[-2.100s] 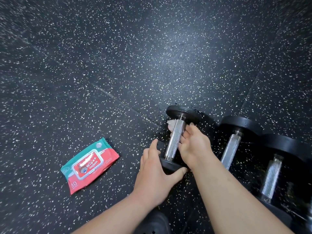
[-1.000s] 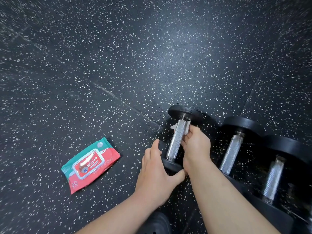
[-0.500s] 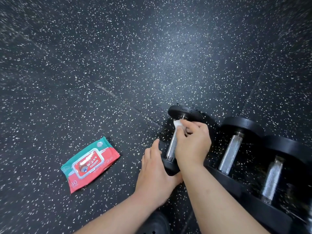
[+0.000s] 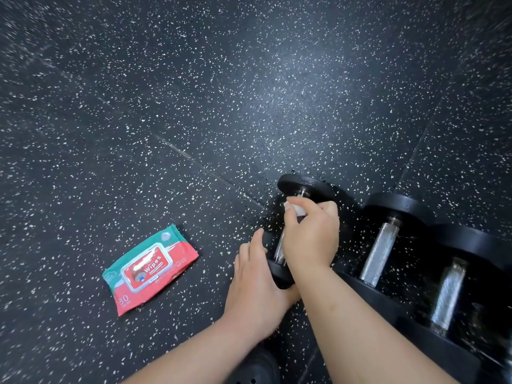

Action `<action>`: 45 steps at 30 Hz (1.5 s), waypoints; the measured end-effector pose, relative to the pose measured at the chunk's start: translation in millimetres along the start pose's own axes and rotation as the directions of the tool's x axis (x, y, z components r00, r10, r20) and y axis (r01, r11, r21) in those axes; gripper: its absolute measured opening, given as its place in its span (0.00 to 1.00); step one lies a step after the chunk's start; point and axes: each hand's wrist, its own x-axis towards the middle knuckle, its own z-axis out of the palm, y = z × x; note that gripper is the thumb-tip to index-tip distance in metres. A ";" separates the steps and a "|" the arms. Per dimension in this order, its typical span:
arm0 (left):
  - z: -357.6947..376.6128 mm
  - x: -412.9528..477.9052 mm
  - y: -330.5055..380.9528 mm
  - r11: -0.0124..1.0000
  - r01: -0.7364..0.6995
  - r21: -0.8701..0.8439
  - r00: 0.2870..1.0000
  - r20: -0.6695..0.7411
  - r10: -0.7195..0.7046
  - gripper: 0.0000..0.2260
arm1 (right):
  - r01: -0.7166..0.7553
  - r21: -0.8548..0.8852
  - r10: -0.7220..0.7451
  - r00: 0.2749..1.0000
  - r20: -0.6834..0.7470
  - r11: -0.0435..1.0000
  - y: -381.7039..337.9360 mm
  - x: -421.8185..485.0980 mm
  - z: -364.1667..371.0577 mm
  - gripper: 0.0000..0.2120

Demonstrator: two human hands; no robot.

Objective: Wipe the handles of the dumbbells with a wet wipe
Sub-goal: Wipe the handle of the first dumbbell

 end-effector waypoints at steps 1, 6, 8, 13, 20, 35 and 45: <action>0.1 0.1 -0.1 1.000 0.001 0.001 1.000 -0.003 -0.001 0.56 | 0.001 0.008 -0.001 1.000 -0.018 1.000 0.0 1.5 0.0 0.07; -1.3 0.6 0.1 1.000 0.001 0.001 1.000 0.005 -0.001 0.56 | 0.006 -0.031 -0.006 1.000 0.000 1.000 -2.3 -1.4 1.1 0.06; -0.6 0.2 0.1 1.000 -0.006 0.001 1.000 0.002 0.006 0.55 | 0.008 -0.059 -0.007 1.000 0.022 0.998 -1.1 -3.7 -0.2 0.06; -0.7 0.2 0.2 1.000 0.000 0.007 1.000 -0.003 0.000 0.57 | -0.001 0.010 0.001 0.999 -0.038 1.000 -2.6 0.7 -3.0 0.09; -0.2 -0.1 0.0 1.000 -0.003 0.014 1.000 -0.008 0.003 0.56 | -0.030 0.031 0.030 1.000 -0.003 0.999 -2.9 -5.3 -8.3 0.06; -0.9 -0.2 -1.2 1.000 -0.004 -0.006 1.000 -0.013 0.004 0.56 | -0.032 0.023 0.034 0.995 -0.098 0.999 4.8 -7.3 -11.9 0.02; -1.4 0.2 -1.8 1.000 0.000 -0.002 1.000 -0.017 0.000 0.56 | -0.084 0.028 0.087 0.987 -0.133 0.996 7.4 -9.6 -12.7 0.04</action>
